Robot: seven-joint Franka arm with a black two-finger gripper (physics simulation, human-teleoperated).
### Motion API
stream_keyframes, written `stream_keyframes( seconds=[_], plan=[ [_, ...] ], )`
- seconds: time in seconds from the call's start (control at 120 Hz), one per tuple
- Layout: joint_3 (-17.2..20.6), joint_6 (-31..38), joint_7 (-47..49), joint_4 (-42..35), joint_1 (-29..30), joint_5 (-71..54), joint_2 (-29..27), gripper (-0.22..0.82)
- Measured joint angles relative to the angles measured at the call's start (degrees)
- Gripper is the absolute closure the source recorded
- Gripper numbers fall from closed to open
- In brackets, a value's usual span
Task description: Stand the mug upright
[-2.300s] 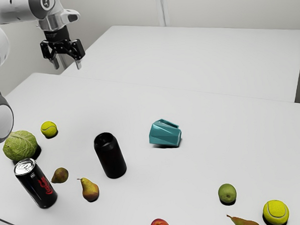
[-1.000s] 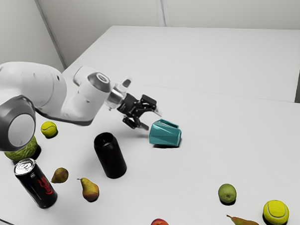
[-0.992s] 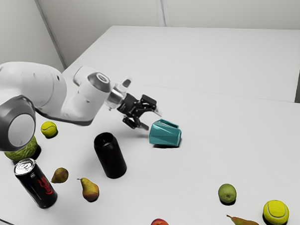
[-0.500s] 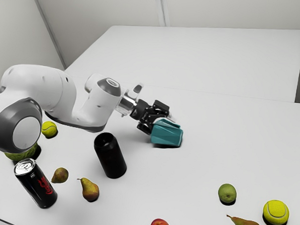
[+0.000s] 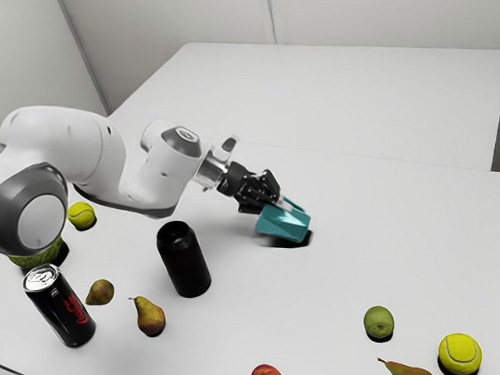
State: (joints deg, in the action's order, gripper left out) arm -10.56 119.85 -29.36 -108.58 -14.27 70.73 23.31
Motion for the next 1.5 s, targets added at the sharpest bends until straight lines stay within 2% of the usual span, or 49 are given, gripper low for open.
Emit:
stream_keyframes(
  seconds=[0.208,0.333,0.45,0.625,0.808,1.058,1.417,1.5],
  plan=[
    [0.10,1.54,-0.07,-1.00,0.20,-5.79,-7.19,0.76],
    [0.10,3.84,1.27,-4.36,0.80,-19.20,-13.84,0.76],
    [0.09,5.10,3.43,-5.54,1.80,-34.82,-16.78,0.77],
    [0.01,5.15,7.10,-6.30,3.24,-52.57,-17.16,0.77],
    [-0.17,4.97,10.21,-7.49,4.19,-62.15,-16.13,0.77],
    [-0.31,6.87,13.50,-11.56,4.57,-67.56,-14.90,0.77],
    [-0.44,9.06,16.44,-12.72,4.60,-68.56,-14.73,0.77],
    [-0.43,9.19,16.82,-12.86,4.74,-68.43,-14.73,0.74]
  ],
)
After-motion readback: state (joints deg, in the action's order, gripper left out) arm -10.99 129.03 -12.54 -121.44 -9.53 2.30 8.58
